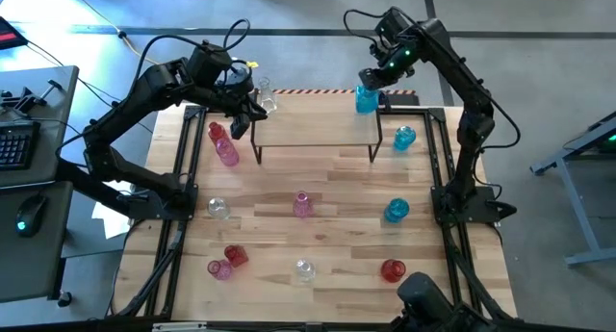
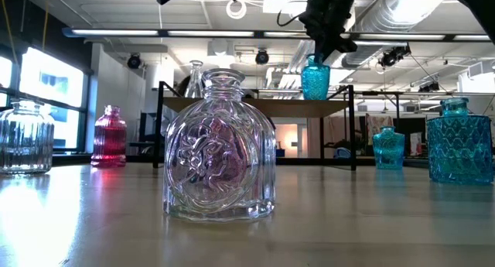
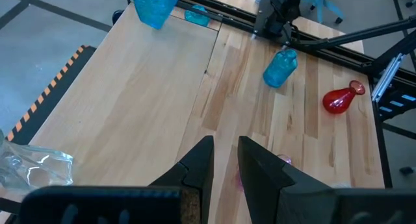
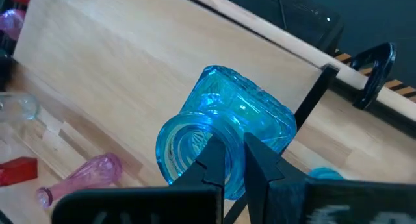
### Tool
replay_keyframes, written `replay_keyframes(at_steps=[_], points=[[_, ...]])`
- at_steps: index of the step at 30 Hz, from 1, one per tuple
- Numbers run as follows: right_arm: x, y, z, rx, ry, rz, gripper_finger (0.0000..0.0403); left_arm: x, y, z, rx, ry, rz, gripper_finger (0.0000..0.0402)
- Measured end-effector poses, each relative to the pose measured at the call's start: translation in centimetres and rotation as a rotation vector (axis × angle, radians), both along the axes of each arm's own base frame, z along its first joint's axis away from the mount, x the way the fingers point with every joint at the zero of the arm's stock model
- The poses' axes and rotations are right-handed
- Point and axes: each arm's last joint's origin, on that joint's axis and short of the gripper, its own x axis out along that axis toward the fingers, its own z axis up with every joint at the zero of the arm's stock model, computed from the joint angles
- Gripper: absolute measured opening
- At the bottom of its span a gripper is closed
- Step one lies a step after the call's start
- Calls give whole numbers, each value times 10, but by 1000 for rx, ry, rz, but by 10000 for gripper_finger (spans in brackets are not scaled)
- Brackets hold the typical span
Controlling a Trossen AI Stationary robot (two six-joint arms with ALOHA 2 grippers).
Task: Sort vases onto shelf
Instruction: Put the left blue vase on the shelf
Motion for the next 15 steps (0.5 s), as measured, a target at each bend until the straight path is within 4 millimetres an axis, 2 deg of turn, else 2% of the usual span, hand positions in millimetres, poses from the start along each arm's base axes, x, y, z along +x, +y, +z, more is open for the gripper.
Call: replay_keyframes(at_steps=[15], points=[[4, -6, -7, -12, 22, 9, 5, 0, 0, 0, -1, 0, 0, 62]])
